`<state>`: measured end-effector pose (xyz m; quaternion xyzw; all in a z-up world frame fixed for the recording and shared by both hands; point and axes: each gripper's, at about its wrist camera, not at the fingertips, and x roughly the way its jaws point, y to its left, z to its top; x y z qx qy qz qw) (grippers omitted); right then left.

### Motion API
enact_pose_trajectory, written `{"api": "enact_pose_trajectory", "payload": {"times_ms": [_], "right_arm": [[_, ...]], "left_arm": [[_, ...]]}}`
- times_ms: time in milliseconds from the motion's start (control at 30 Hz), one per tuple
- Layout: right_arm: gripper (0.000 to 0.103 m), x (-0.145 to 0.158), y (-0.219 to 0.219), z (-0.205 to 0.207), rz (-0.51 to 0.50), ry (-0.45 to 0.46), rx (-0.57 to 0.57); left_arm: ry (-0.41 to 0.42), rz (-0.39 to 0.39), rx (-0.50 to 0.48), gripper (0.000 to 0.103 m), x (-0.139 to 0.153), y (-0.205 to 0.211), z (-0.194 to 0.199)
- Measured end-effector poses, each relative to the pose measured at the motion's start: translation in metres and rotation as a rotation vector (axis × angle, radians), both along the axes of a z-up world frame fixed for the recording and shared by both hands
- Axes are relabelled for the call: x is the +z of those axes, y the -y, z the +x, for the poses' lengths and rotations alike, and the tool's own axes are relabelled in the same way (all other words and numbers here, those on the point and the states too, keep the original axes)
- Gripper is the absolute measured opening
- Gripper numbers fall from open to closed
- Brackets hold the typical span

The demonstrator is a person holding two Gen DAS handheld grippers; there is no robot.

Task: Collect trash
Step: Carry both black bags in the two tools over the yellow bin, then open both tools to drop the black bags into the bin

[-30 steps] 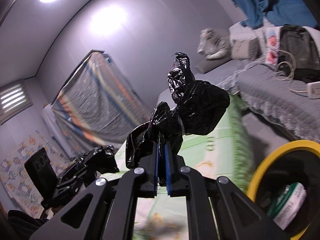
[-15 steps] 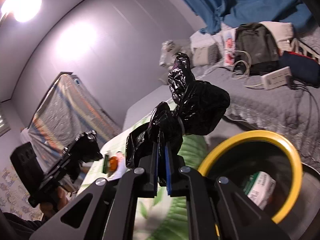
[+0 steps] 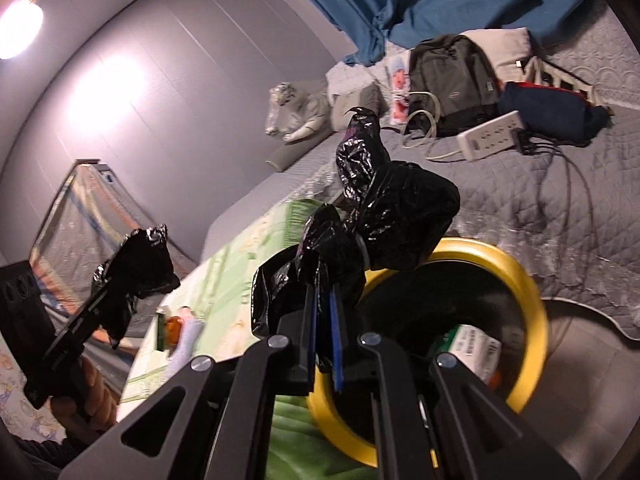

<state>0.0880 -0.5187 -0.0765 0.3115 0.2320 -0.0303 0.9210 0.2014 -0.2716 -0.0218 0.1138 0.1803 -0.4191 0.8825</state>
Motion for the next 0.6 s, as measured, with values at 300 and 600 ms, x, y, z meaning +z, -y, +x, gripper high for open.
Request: {"api": "enact_pose_trajectory", "payload": {"times_ms": [300, 600], "right_arm": [[0.005, -0.019, 0.005, -0.005, -0.009, -0.055, -0.038], [0.005, -0.037, 0.006, 0.001, -0.051, -0.128, -0.073]], "left_arm": [[-0.04, 0.052, 0.005, 0.046, -0.027, 0.04, 0.014], [-0.087, 0.109, 0.026, 0.046, -0.057, 0.07, 0.032]]}}
